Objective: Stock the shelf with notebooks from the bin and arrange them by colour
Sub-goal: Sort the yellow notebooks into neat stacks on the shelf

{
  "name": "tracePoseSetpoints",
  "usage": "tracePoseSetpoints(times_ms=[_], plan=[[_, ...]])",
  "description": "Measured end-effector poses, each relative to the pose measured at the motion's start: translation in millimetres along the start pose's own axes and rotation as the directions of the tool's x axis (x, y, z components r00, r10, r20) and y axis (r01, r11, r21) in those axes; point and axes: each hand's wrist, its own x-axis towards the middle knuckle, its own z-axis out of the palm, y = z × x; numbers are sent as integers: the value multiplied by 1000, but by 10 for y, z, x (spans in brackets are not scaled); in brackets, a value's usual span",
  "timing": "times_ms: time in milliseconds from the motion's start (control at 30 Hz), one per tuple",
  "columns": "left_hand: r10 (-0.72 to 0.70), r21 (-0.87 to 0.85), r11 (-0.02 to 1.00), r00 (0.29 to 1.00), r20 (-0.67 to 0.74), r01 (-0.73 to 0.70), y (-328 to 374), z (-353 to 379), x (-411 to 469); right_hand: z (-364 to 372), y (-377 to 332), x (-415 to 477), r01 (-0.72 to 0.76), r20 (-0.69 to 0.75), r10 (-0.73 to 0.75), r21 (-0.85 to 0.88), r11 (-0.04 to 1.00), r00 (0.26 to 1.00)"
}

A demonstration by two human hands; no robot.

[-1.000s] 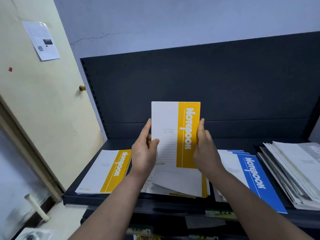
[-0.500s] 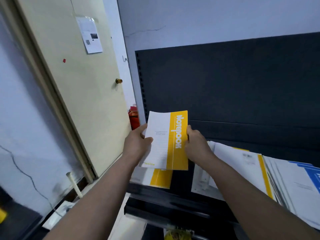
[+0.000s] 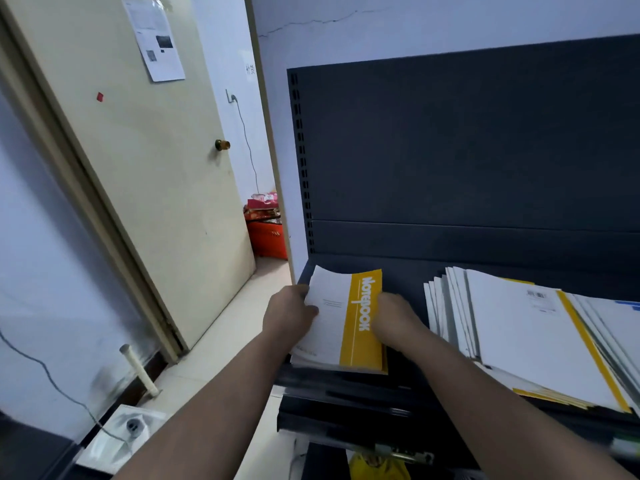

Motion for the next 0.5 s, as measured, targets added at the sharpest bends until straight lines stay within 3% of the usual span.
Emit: tracePoseSetpoints(times_ms=[333, 500], plan=[[12, 153, 988, 1000, 8, -13, -26, 73, 103, 39, -25, -151, 3, -48, -19, -313, 950, 999], [99, 171, 981, 993, -60, -87, 241, 31, 28, -164, 51, -327, 145, -109, -212, -434, 889, 971]])
